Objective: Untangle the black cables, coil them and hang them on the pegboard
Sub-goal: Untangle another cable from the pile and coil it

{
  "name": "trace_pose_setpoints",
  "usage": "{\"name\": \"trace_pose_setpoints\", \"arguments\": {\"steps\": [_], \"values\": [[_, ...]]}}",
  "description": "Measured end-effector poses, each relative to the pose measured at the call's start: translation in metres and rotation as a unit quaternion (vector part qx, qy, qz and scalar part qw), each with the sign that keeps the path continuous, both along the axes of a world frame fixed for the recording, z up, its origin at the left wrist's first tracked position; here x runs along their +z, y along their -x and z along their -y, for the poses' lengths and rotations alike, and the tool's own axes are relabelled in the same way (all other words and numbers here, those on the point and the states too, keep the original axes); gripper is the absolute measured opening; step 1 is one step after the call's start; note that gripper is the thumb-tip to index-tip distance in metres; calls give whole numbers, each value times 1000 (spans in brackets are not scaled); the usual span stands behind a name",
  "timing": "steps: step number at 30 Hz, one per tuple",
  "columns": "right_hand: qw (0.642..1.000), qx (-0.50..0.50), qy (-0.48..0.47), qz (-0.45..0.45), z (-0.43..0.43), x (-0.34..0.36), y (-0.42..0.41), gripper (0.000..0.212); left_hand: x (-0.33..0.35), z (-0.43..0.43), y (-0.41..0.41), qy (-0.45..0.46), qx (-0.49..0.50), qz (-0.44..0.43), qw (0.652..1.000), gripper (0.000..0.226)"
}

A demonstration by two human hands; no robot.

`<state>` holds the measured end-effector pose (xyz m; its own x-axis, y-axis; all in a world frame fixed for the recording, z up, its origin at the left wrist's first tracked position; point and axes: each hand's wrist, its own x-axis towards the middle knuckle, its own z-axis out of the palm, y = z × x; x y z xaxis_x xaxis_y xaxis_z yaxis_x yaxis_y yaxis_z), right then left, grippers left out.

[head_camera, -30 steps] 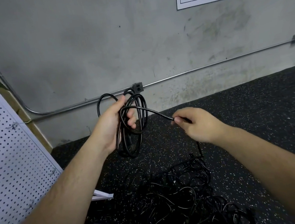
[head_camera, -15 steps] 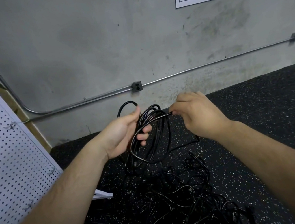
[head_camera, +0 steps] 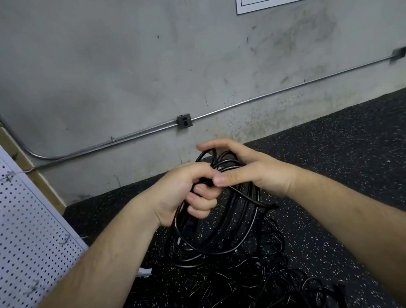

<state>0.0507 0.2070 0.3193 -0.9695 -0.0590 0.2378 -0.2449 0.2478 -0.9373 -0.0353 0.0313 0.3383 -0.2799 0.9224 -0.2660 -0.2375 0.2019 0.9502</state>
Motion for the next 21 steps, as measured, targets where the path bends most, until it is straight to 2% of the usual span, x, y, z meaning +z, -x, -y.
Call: {"name": "trace_pose_setpoints", "arguments": {"steps": [2,4,7,11,14,17,19,21], "values": [[1000,13,18,9,-3,3,-2,66,4,3,-1,-2,7,21,1000,22],[999,12,13,38,-7,2,-1,64,6,5,0,-12,47,2,999,12],[997,-26,-47,62,-6,-4,3,56,7,6,4,-16,126,-87,988,10],[996,-78,-20,34,-4,-7,5,37,8,7,11,-43,187,-186,964,17],[991,-126,-52,1,-2,-5,7,24,7,4,12,-58,198,-234,950,18],[981,-188,-39,-38,6,-1,6,2,6,0,9,-83,205,-249,943,24],[975,-214,-5,-62,9,0,5,1,4,-1,8,-89,208,-234,945,28],[973,-209,70,-65,13,4,4,3,0,0,7,-95,211,-190,954,39]]}}
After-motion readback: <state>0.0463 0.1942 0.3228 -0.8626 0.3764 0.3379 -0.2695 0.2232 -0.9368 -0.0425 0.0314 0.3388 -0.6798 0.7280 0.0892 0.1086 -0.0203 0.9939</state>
